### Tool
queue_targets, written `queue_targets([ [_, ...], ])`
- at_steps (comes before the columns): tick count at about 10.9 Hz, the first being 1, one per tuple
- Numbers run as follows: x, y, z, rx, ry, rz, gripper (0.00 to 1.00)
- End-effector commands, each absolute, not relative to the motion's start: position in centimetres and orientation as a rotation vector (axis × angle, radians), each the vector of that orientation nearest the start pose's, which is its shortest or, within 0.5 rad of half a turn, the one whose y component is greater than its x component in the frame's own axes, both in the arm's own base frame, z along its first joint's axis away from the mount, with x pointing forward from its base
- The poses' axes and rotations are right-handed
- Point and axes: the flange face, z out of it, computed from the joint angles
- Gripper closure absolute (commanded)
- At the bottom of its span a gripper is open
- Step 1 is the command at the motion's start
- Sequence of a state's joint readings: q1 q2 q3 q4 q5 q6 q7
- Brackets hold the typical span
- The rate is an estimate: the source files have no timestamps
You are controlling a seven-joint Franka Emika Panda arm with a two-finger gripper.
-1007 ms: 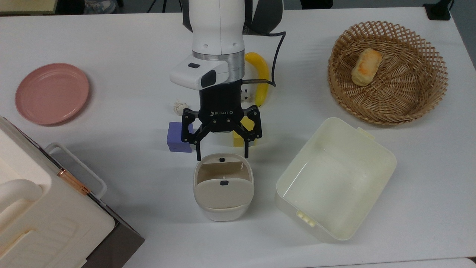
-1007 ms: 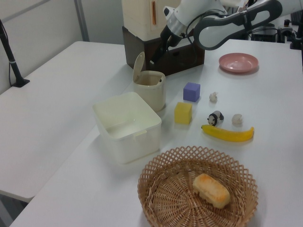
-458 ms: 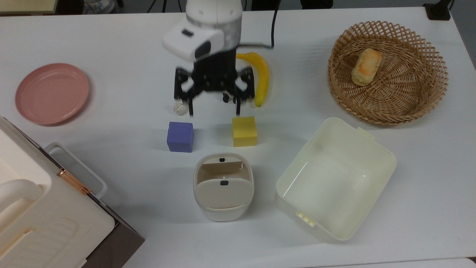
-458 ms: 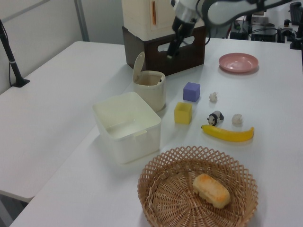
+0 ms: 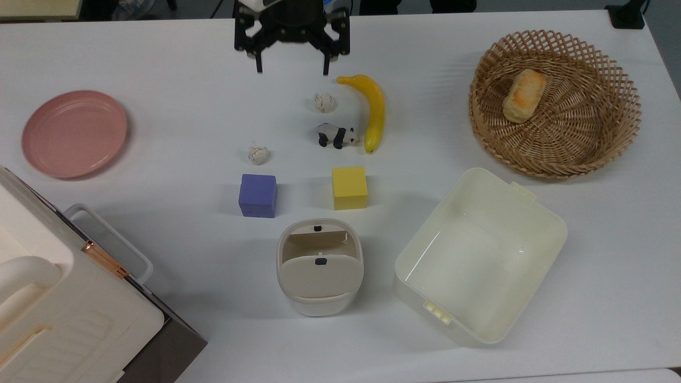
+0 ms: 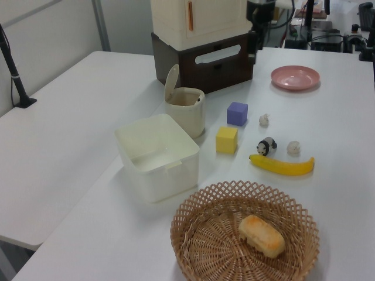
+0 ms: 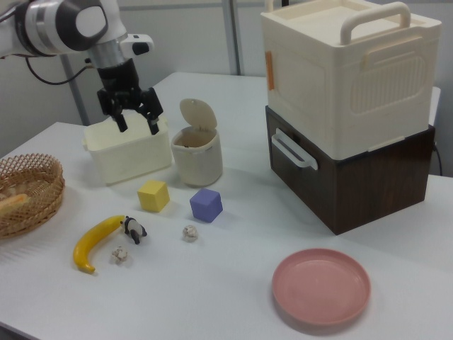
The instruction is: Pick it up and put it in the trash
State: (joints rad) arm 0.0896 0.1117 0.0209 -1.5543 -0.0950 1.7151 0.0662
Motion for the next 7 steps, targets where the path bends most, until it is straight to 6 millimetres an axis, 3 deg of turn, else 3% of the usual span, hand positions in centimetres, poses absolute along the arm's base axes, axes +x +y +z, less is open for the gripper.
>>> queue_targets([
  [1,54.8,4.5,59.7,-3.240,-0.029,0.025,0.00],
  [3,53.8,4.0,61.0,-3.224,-0.021,0.041,0.00],
  [7,54.9,3.7,60.8,-3.212,-0.006,0.026,0.00],
])
